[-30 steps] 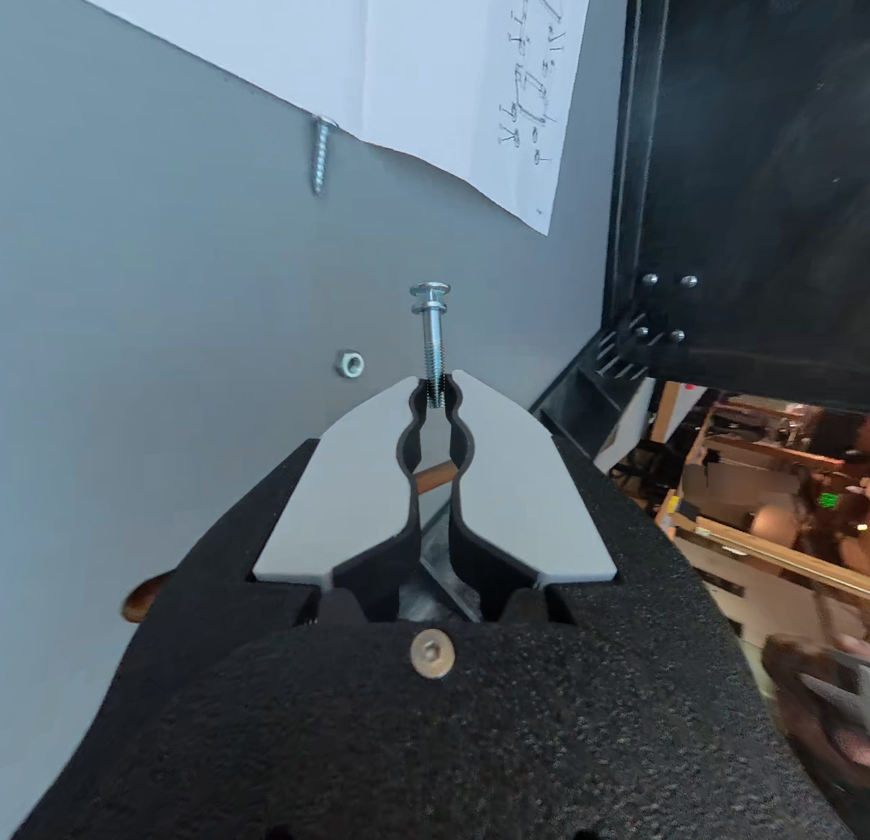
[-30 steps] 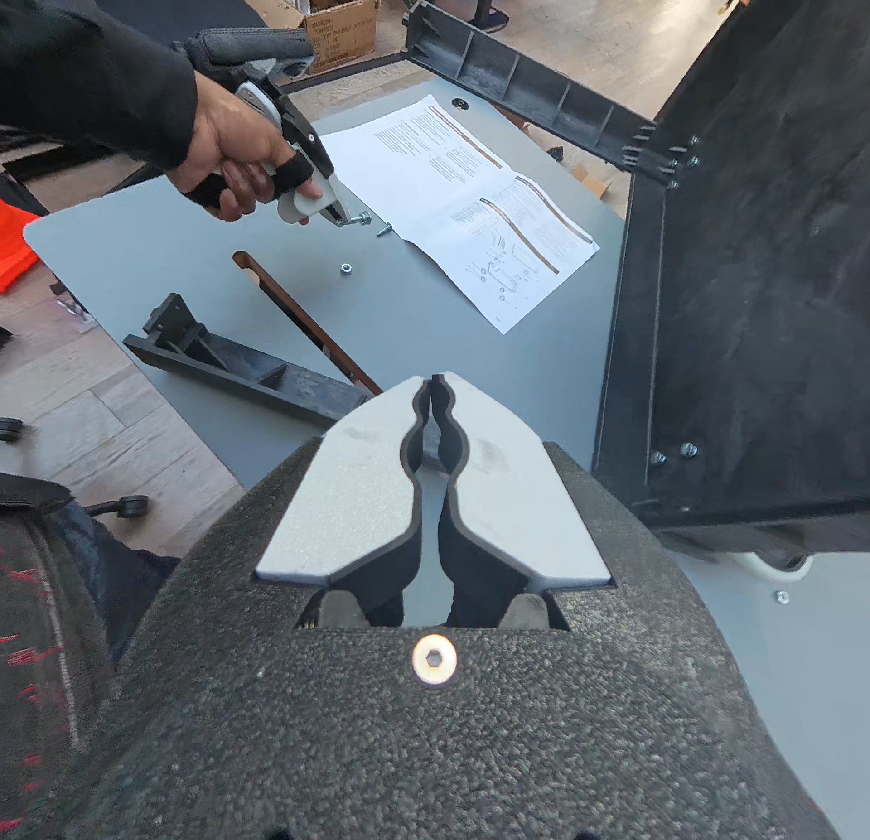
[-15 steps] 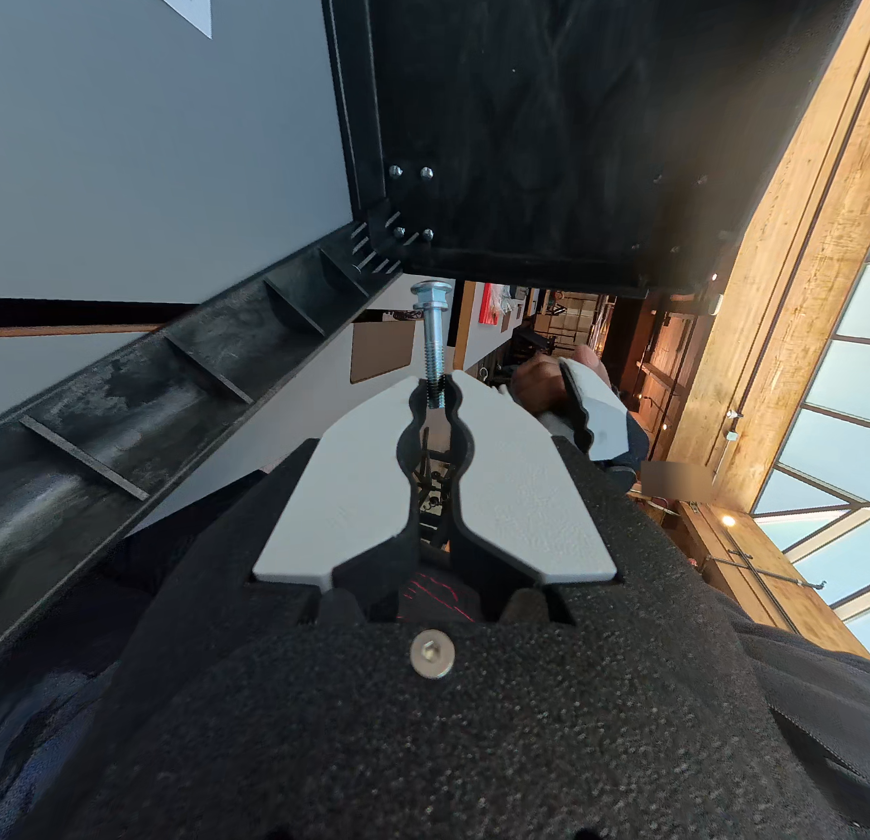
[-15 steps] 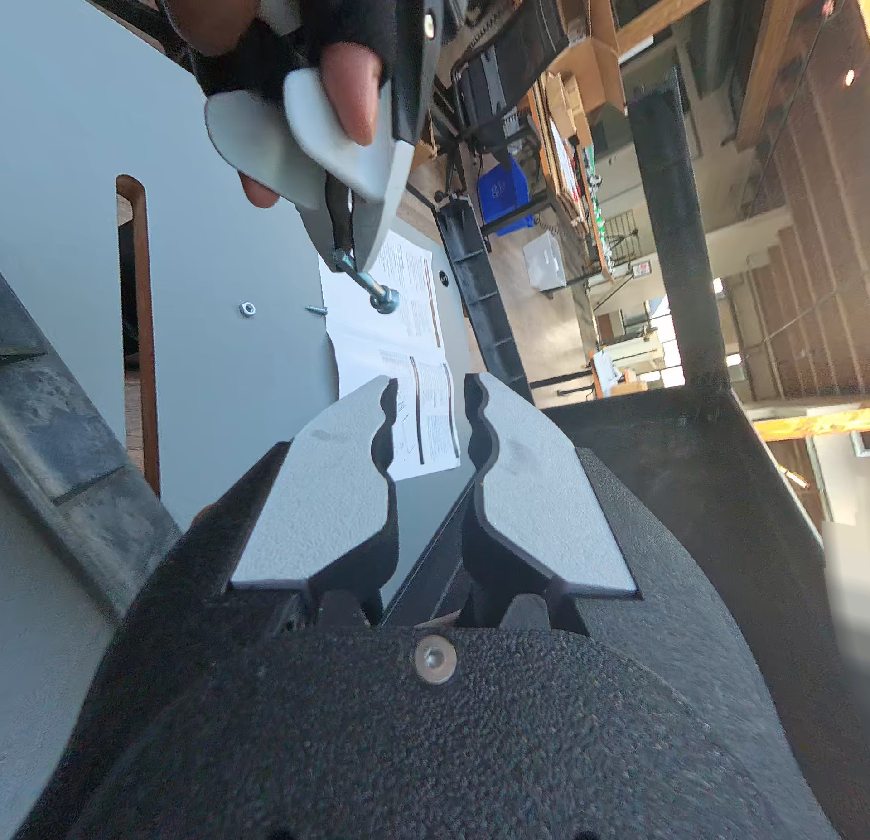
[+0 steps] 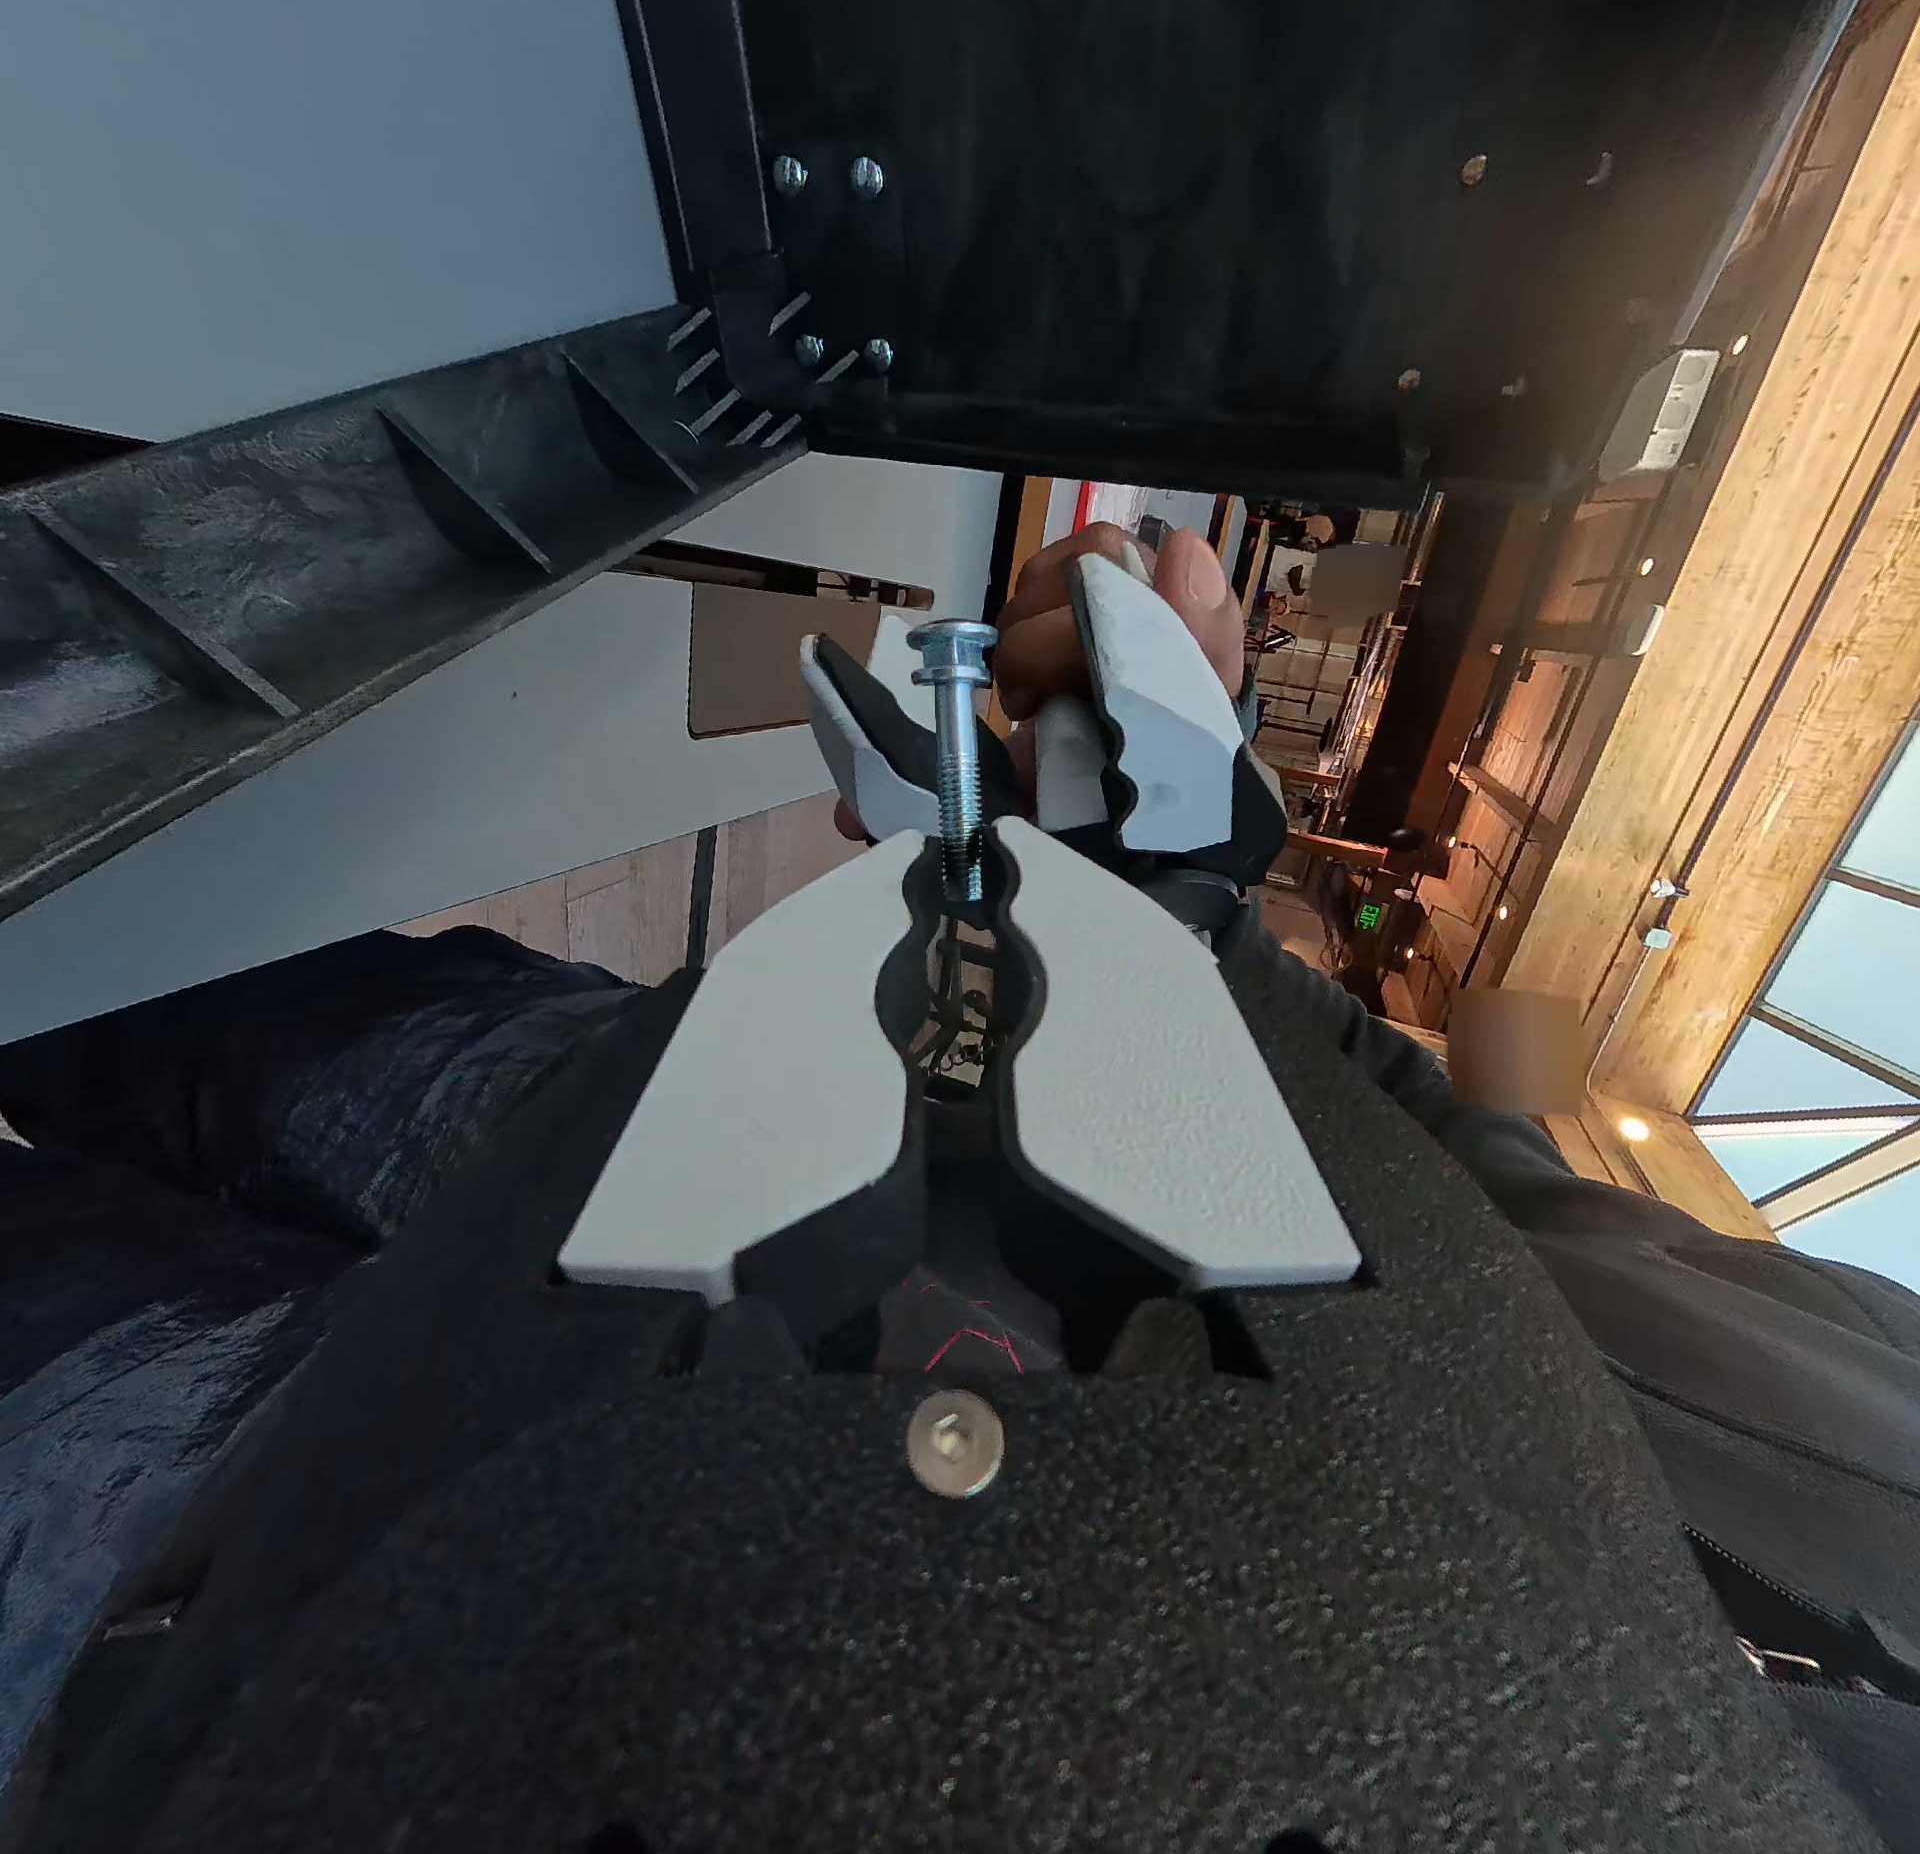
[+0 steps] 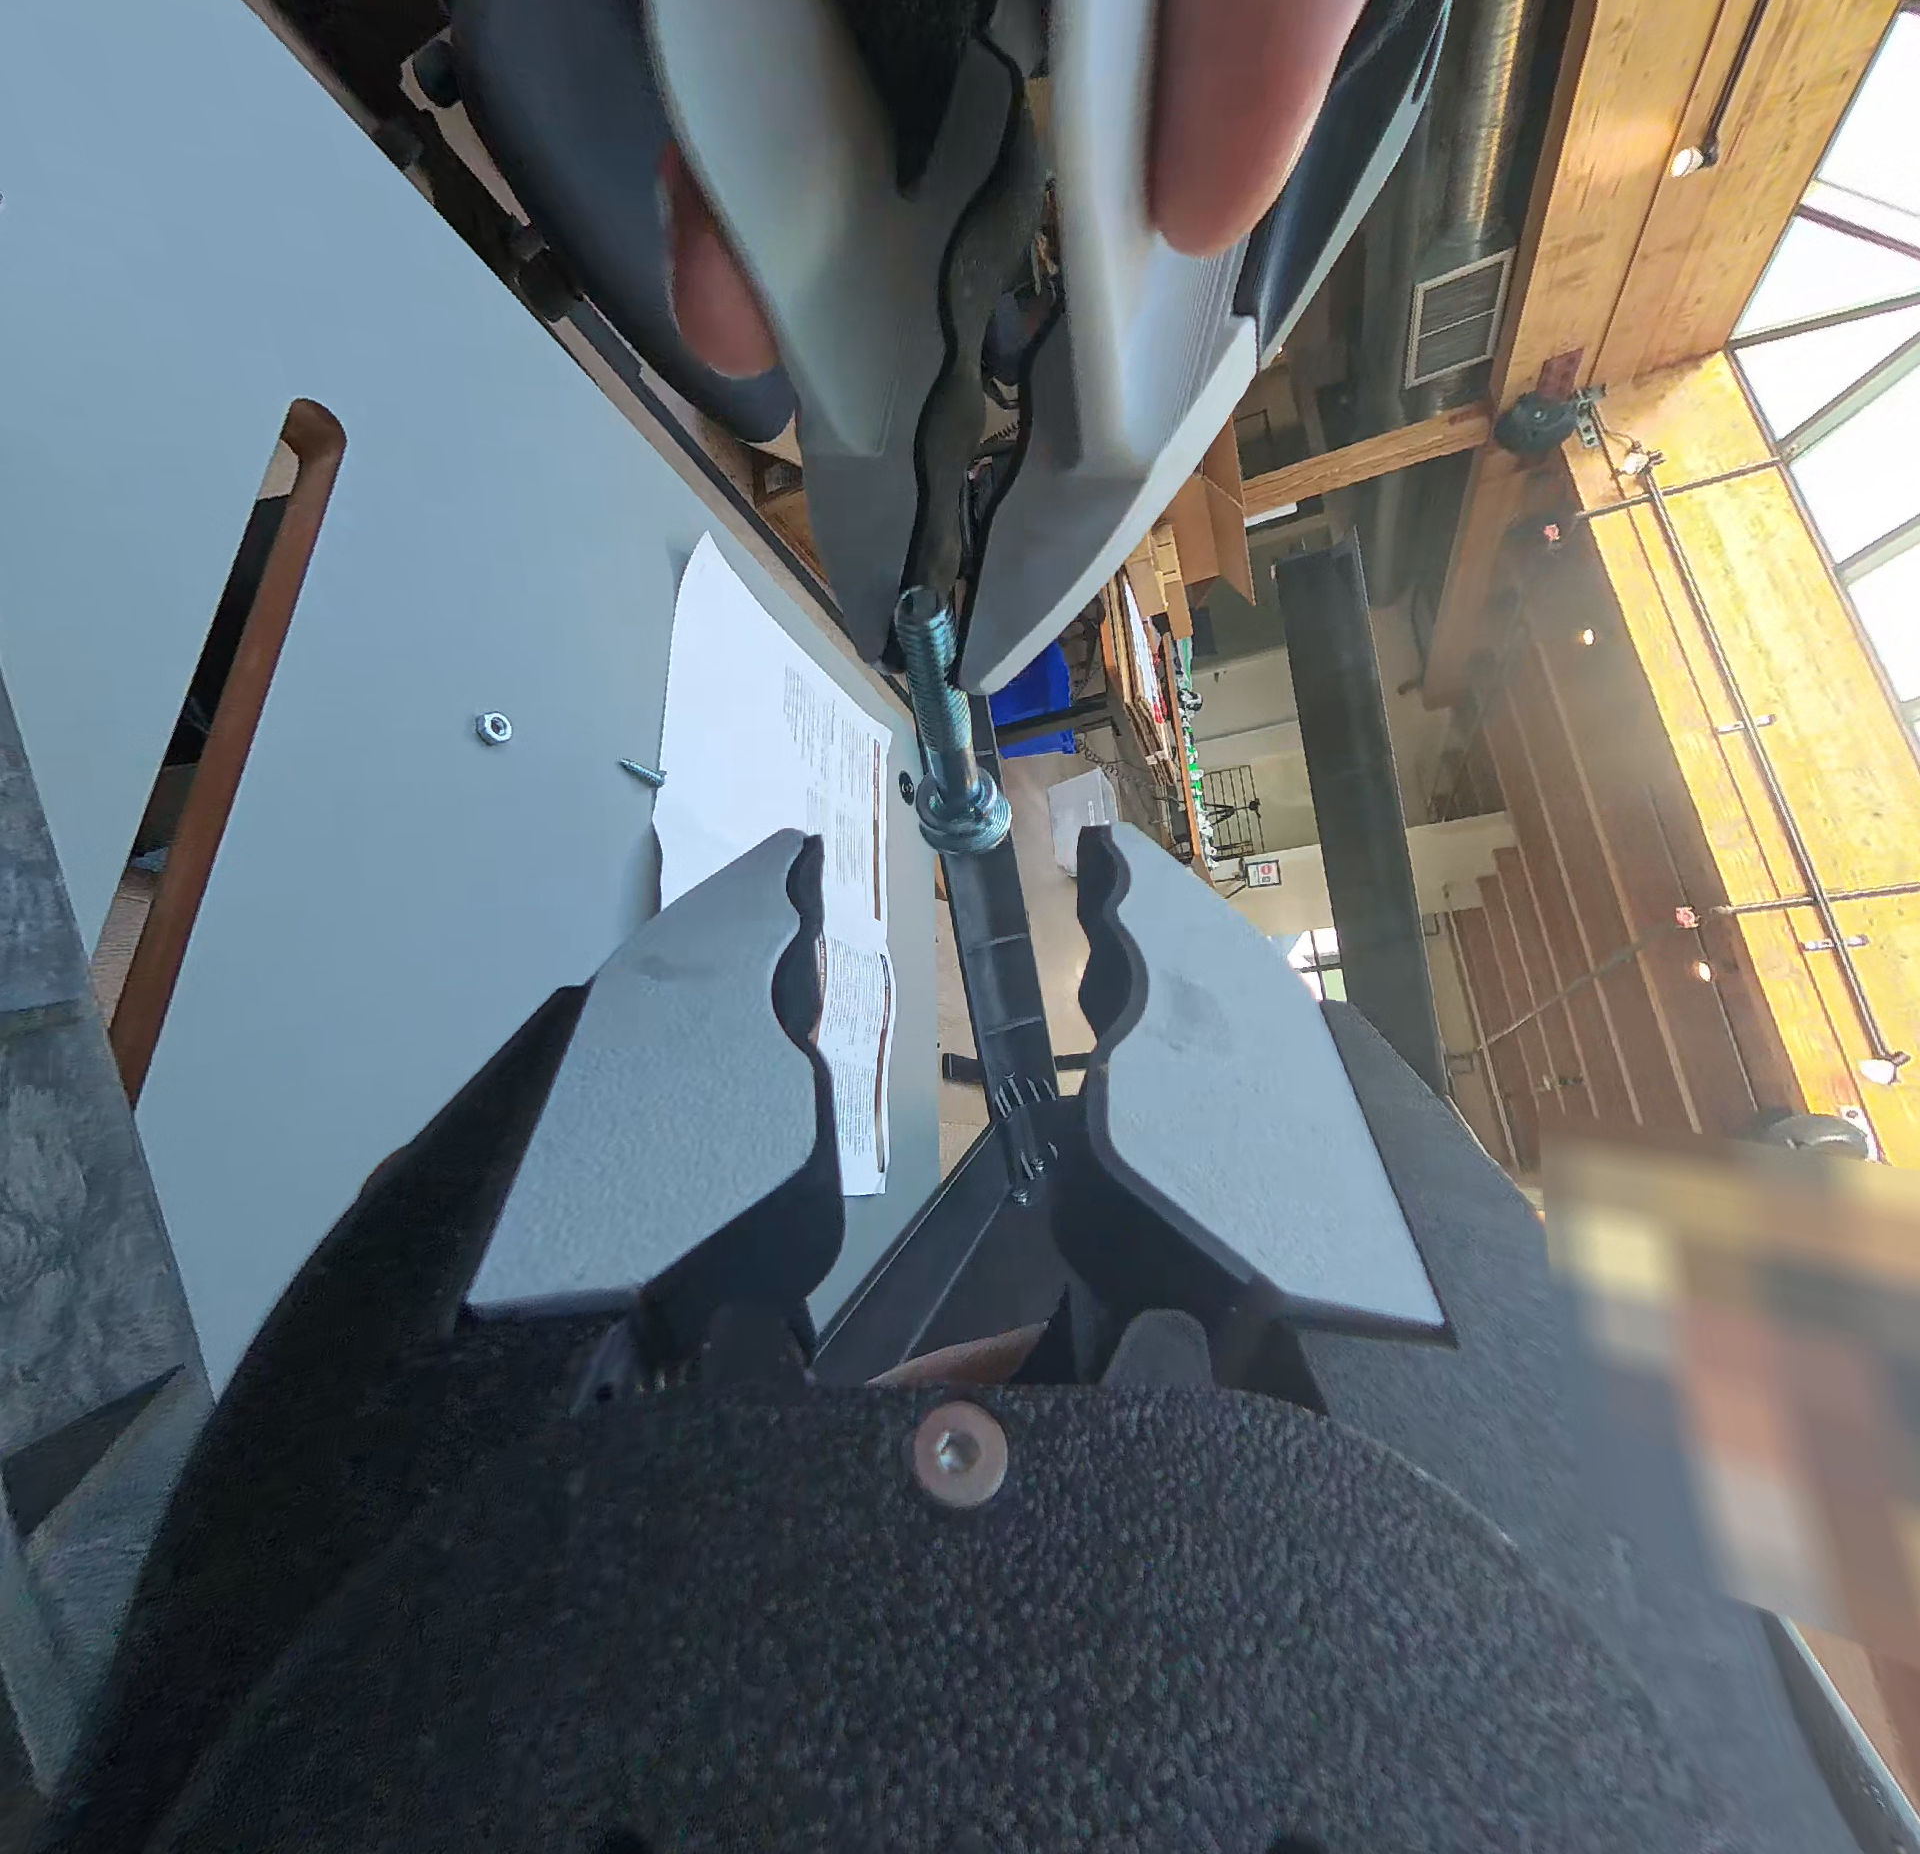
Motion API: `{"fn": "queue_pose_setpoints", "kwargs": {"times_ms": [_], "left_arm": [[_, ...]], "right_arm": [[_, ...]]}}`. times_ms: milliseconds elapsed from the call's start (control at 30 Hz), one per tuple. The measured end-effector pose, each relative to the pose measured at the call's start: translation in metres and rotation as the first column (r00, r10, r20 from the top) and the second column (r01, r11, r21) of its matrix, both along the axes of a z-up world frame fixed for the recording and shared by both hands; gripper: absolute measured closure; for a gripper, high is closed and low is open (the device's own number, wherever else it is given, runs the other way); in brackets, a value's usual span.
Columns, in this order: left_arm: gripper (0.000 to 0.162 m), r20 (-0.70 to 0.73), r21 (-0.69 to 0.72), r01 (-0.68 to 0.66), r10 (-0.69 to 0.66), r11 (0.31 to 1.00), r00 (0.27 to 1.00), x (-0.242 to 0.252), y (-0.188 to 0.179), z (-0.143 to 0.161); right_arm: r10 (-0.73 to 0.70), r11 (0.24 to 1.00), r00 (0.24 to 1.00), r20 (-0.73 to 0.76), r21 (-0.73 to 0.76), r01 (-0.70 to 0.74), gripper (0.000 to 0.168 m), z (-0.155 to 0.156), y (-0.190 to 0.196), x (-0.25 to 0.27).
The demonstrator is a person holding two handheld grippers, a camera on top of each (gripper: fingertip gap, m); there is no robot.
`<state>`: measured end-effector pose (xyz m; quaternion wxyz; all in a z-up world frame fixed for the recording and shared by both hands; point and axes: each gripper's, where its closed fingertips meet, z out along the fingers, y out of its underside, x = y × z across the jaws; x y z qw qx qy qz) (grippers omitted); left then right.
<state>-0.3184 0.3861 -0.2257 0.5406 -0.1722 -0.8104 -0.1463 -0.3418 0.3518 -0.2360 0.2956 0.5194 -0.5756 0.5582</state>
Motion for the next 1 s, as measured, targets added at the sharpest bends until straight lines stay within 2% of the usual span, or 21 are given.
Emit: {"fn": "queue_pose_setpoints", "kwargs": {"times_ms": [133,233,333,533,667,767,867,933,1000], "left_arm": [[0.155,0.018,-0.001,0.039,-0.039,0.999,0.999,-0.010,0.016,0.001],[0.155,0.021,0.002,0.065,-0.065,0.998,0.998,-0.017,0.026,0.002],[0.155,0.016,0.000,0.079,-0.079,0.997,0.997,-0.023,0.033,0.004],[0.153,-0.040,-0.062,0.063,-0.065,0.996,0.997,-0.033,0.030,0.012],[0.137,-0.180,-0.180,-0.004,-0.029,0.984,0.983,-0.039,0.016,0.033],[0.134,-0.347,-0.304,-0.150,0.037,0.941,0.937,-0.039,-0.003,0.060],[0.135,-0.409,-0.392,-0.235,0.060,0.890,0.910,-0.037,-0.012,0.069],[0.136,-0.422,-0.406,-0.271,0.084,0.873,0.903,-0.037,-0.017,0.068],[0.139,-0.397,-0.490,-0.296,0.092,0.820,0.913,-0.035,-0.030,0.046]], "right_arm": [[0.006,1.000,1.000,0.012,-0.025,-0.006,0.120,0.005,0.007,-0.006],[0.016,0.999,1.000,0.011,-0.030,-0.016,0.126,0.006,0.013,-0.009],[0.017,1.000,1.000,0.014,-0.019,-0.016,0.151,0.005,0.016,-0.013],[-0.044,0.996,0.986,0.158,0.080,0.031,0.152,0.004,0.018,-0.025],[-0.125,0.980,0.923,0.365,0.191,0.057,0.153,0.009,0.018,-0.031],[-0.194,0.955,0.830,0.523,0.295,0.038,0.155,0.012,0.017,-0.028],[-0.216,0.946,0.745,0.631,0.323,0.001,0.155,0.022,0.017,-0.022],[-0.223,0.945,0.731,0.645,0.326,0.000,0.155,0.021,0.014,-0.021],[-0.243,0.944,0.733,0.636,0.329,0.027,0.155,0.002,0.005,-0.031]]}}
